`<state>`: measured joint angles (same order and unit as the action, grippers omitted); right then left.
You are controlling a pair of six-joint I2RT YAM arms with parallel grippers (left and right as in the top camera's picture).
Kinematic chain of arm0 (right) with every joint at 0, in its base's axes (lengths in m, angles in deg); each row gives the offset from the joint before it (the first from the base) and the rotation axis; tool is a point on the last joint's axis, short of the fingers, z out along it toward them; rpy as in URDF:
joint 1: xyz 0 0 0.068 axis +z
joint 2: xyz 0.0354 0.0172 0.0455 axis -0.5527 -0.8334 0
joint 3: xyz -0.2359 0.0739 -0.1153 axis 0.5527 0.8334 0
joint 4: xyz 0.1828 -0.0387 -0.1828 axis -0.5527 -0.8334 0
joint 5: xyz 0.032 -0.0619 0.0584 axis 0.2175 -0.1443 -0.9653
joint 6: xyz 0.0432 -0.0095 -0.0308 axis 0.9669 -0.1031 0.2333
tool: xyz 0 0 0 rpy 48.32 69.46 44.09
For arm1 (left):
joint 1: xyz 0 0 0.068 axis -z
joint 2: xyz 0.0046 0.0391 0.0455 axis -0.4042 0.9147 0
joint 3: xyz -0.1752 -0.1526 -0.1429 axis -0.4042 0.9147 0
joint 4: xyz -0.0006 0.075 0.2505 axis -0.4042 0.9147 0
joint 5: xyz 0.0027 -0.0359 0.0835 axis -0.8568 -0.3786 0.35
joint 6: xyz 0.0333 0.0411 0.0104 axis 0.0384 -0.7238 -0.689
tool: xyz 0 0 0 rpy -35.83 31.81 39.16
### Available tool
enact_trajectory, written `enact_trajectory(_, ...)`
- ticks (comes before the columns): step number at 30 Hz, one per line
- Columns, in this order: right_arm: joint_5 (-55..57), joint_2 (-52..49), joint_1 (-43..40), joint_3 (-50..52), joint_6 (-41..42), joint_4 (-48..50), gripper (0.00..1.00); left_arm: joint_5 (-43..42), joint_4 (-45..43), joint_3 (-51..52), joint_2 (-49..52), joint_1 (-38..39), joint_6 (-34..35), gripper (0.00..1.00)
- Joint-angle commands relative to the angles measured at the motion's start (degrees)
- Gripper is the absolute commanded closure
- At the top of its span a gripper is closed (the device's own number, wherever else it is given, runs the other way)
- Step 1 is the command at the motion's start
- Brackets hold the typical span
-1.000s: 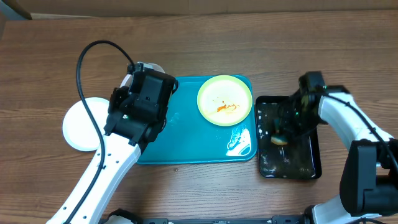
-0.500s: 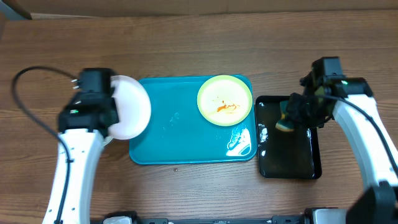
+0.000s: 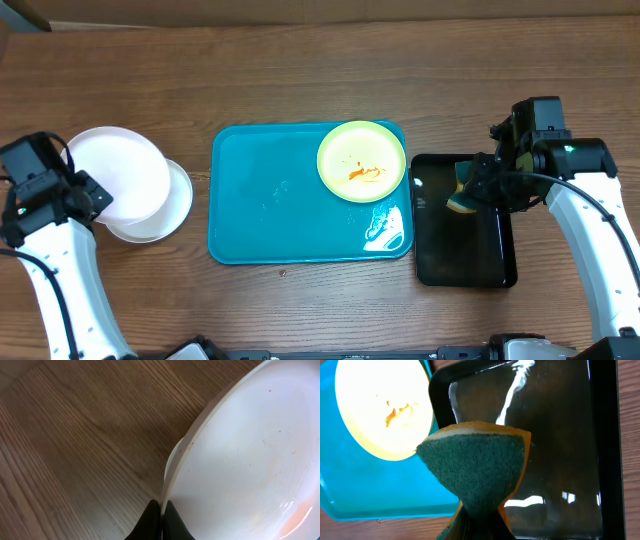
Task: Clean dirty plates on tray and stack at the side
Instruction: 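Move left gripper to the yellow-green plate rim and grip it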
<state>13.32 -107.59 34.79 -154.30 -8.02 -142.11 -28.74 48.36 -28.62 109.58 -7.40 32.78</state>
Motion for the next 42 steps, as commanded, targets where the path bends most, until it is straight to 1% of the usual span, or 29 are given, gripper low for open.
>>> enact_trajectory(1, -0.5, 0.5, 0.4, 0.1, 0.0, -0.2, 0.96, -1.7, -0.5, -0.8, 4.3, -0.3, 1.9, 0.96)
enact_trajectory(5, -0.5, 0.5, 0.4, 0.1, 0.0, -1.1, 0.96, -2.1, -0.5, -0.8, 9.7, -0.3, 1.9, 0.96)
enact_trajectory(9, -0.5, 0.5, 0.4, 0.1, 0.0, -1.3, 0.96, -5.2, -0.2, -0.8, 13.8, -0.2, 1.7, 0.96)
enact_trajectory(10, -0.5, 0.5, 0.4, 0.1, 0.0, -1.3, 0.96, -5.7, -0.2, -0.8, 14.6, -0.2, 1.7, 0.94)
enact_trajectory(11, -0.5, 0.5, 0.4, 0.1, 0.0, -1.3, 0.96, -5.9, 0.0, -0.8, 15.2, -0.2, 1.7, 0.87)
enact_trajectory(12, -0.5, 0.5, 0.4, 0.1, 0.0, -1.3, 0.96, -5.9, 0.2, -0.8, 15.6, -0.2, 1.7, 0.82)
enact_trajectory(14, -0.5, 0.5, 0.4, 0.1, 0.0, -1.3, 0.96, -5.9, 0.4, -0.8, 15.9, -0.3, 1.1, 0.81)
enact_trajectory(15, -0.5, 0.5, 0.4, 0.1, 0.0, -1.3, 0.96, -6.0, 0.3, -0.9, 15.8, -0.3, 0.8, 0.76)
enact_trajectory(16, -0.5, 0.5, 0.4, 0.1, -0.2, -1.3, 0.96, -6.1, 0.3, -0.9, 15.7, -0.3, 0.9, 0.63)
enact_trajectory(17, -0.5, 0.5, 0.4, 0.1, -0.6, -1.3, 0.96, -6.8, 0.3, -1.0, 15.7, -0.3, 0.9, 0.53)
enact_trajectory(19, -0.5, 0.5, 0.4, 0.1, -1.1, -1.3, 0.96, -11.7, 0.3, -1.7, 15.6, -0.2, 0.4, 0.49)
enact_trajectory(23, -0.5, 0.5, 0.4, 0.1, -1.4, -1.2, 0.96, -26.1, 0.2, -4.3, 15.6, 1.4, -1.8, 0.41)
enact_trajectory(25, -0.5, 0.5, 0.4, 0.1, -1.3, -1.2, 0.96, -31.6, -0.5, -5.6, 15.6, 3.9, -4.9, 0.22)
enact_trajectory(26, -0.5, 0.5, 0.4, 0.1, -1.3, -1.3, 0.96, -33.1, -0.8, -6.1, 15.6, 5.5, -6.3, 0.2)
enact_trajectory(27, -0.5, 0.5, 0.4, 0.1, -1.3, -1.3, 0.96, -34.9, -1.4, -6.5, 15.6, 7.9, -8.3, 0.13)
enact_trajectory(28, -0.5, 0.5, 0.4, 0.1, -1.3, -1.3, 0.96, -36.3, -2.2, -6.7, 15.6, 10.4, -10.1, 0.0)
enact_trajectory(31, -0.5, 0.5, 0.4, 0.1, -1.3, -1.3, 0.96, -40.1, -4.1, -6.7, 15.7, 18.4, -13.8, 0.0)
enact_trajectory(35, -0.5, 0.5, 0.4, 0.1, -1.5, -1.4, 0.96, -40.5, -5.1, -6.7, 15.7, 27.6, -13.7, 0.0)
enact_trajectory(37, -0.5, 0.5, 0.4, 0.1, -1.5, -1.3, 0.96, -41.1, -8.0, -6.7, 15.7, 32.4, -13.7, 0.0)
enact_trajectory(40, -0.5, 0.5, 0.4, 0.1, -1.5, -1.3, 0.96, -38.9, -11.7, -6.7, 15.7, 37.6, -12.6, 0.0)
enact_trajectory(42, -0.5, 0.5, 0.4, 0.1, -1.5, -1.3, 0.96, -35.1, -13.3, -6.8, 15.7, 40.8, -11.5, 0.0)
